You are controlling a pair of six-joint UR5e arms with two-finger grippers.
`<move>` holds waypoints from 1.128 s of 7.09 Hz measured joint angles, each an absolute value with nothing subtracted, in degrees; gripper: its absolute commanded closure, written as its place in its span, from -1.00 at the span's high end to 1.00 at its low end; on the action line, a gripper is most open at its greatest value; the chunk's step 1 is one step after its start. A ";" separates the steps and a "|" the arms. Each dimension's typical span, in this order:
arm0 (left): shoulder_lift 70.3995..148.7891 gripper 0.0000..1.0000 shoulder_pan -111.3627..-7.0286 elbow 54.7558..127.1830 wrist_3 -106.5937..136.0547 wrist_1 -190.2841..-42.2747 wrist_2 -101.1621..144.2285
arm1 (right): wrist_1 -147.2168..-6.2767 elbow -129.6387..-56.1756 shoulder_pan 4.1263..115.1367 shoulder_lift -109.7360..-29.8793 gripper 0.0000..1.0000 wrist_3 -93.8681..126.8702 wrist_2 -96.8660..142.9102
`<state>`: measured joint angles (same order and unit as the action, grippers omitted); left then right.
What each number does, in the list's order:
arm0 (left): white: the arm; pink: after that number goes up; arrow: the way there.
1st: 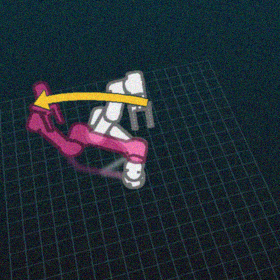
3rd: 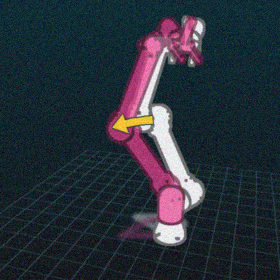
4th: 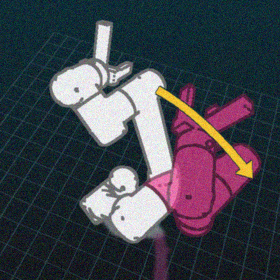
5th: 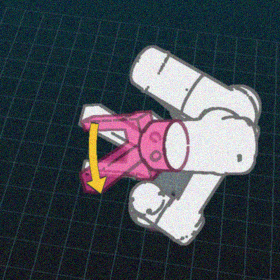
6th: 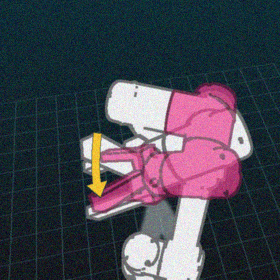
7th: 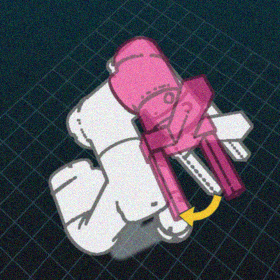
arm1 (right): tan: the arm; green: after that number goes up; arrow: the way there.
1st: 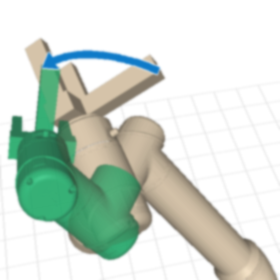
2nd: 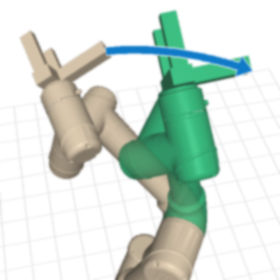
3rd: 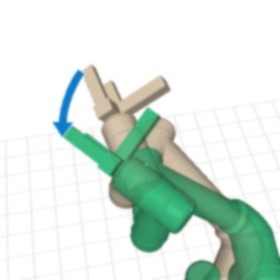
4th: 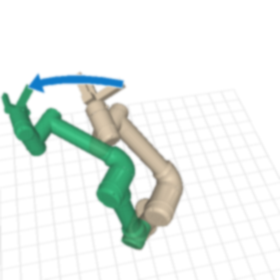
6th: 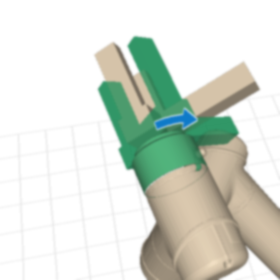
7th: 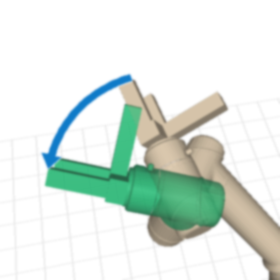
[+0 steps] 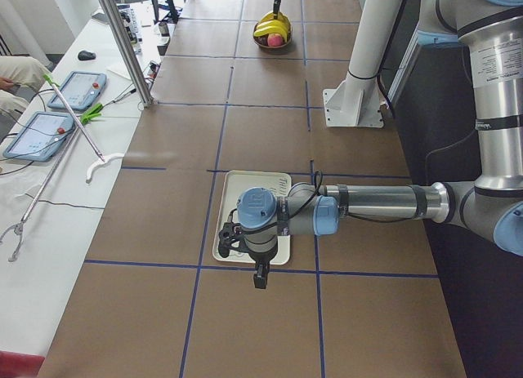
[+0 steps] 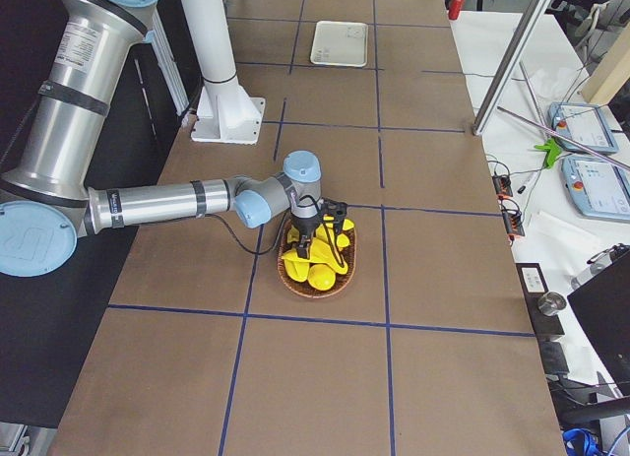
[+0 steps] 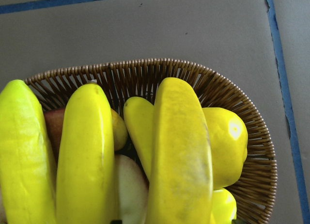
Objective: Transfer all bananas from basket to plate
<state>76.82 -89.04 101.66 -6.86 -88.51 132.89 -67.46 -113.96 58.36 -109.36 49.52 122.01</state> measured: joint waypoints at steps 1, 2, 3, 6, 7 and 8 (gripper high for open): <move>76.82 0.99 -89.04 101.63 -6.86 -88.56 132.89 | -67.46 -113.55 58.20 -108.82 0.44 49.50 122.00; 76.82 0.99 -89.03 101.61 -6.86 -88.61 132.89 | -67.46 -113.18 58.11 -108.53 -0.20 49.51 121.99; 76.82 0.99 -89.03 101.61 -6.86 -88.65 132.89 | -67.44 -112.95 58.06 -108.42 -0.72 49.50 122.01; 76.82 0.99 -89.03 101.60 -6.86 -88.70 132.89 | -67.36 -112.83 58.03 -108.38 -1.00 49.02 122.07; 76.82 0.99 -89.03 101.62 -6.86 -88.74 132.89 | -67.33 -113.23 58.12 -108.37 -1.00 48.28 122.08; 76.82 0.99 -89.03 101.65 -6.86 -88.76 132.89 | -67.37 -114.43 58.25 -108.38 -1.00 47.66 122.24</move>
<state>76.82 -89.03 101.65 -6.86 -88.76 132.89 -67.37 -114.43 58.25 -108.38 47.66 122.24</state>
